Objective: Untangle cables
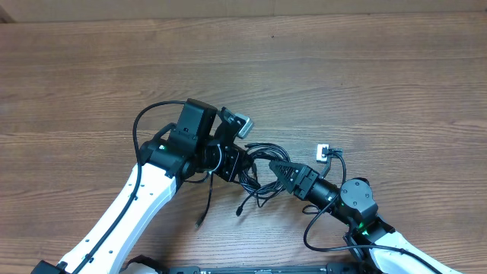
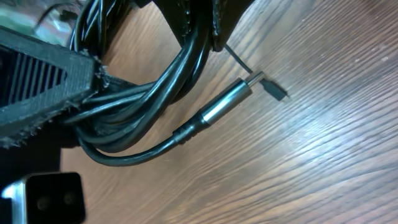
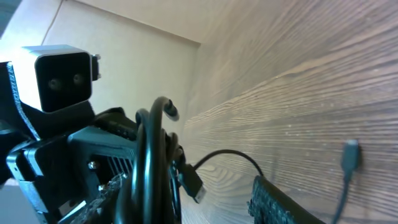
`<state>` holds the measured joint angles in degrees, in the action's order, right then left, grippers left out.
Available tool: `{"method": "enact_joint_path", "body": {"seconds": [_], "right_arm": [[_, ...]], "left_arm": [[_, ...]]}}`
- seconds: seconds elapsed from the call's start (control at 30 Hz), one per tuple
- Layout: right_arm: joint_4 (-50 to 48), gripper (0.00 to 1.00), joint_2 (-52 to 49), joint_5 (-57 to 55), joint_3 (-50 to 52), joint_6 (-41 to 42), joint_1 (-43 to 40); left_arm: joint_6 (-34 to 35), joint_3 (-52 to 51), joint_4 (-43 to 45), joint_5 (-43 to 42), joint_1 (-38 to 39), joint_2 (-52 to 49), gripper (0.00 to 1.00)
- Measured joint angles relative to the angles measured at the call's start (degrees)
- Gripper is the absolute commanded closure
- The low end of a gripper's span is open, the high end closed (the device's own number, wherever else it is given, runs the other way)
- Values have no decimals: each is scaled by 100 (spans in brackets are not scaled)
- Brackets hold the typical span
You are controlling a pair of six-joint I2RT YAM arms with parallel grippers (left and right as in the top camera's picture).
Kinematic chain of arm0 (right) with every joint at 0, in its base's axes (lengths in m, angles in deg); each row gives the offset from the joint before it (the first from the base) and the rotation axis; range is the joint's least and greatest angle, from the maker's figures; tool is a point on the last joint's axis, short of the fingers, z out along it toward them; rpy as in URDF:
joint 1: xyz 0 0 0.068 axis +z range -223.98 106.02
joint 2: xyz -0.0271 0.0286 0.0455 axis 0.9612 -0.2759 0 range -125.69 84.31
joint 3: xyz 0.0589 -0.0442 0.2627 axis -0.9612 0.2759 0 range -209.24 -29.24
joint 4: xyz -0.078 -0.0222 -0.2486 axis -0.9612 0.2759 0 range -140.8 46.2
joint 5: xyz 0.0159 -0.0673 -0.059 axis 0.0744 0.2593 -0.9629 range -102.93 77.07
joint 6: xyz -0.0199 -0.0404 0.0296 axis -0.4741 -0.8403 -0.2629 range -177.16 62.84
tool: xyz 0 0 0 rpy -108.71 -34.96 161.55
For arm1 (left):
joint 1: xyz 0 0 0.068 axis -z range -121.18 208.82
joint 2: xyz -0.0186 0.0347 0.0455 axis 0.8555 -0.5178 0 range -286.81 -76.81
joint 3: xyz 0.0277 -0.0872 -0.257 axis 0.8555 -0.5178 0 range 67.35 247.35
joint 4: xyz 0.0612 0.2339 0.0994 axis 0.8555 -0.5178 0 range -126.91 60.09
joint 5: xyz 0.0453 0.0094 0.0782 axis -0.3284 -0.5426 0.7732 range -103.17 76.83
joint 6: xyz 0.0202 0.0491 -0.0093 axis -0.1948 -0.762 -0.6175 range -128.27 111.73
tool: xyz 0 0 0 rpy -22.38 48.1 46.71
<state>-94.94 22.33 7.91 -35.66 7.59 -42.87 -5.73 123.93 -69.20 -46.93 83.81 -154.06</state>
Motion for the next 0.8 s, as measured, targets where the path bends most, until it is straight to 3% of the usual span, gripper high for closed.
{"method": "enact_joint_path", "body": {"seconds": [0.1,0.23,0.37,0.43,0.53,0.8], "right_arm": [[-98,40,0,33,0,-4,0],[-170,50,0,79,0,2,0],[-299,69,0,146,0,-4,0],[-483,85,0,229,0,-24,0],[-468,96,-2,299,0,-7,0],[-409,96,-4,472,-2,-111,-76]], "left_arm": [[-219,0,0,-385,0,0,96],[-376,0,2,-643,0,-11,95],[-535,0,4,-826,-2,-109,95],[-579,0,2,-914,-2,-175,96],[-684,0,11,-929,-7,-227,95],[-732,-20,289,-911,-116,-227,96]]}}
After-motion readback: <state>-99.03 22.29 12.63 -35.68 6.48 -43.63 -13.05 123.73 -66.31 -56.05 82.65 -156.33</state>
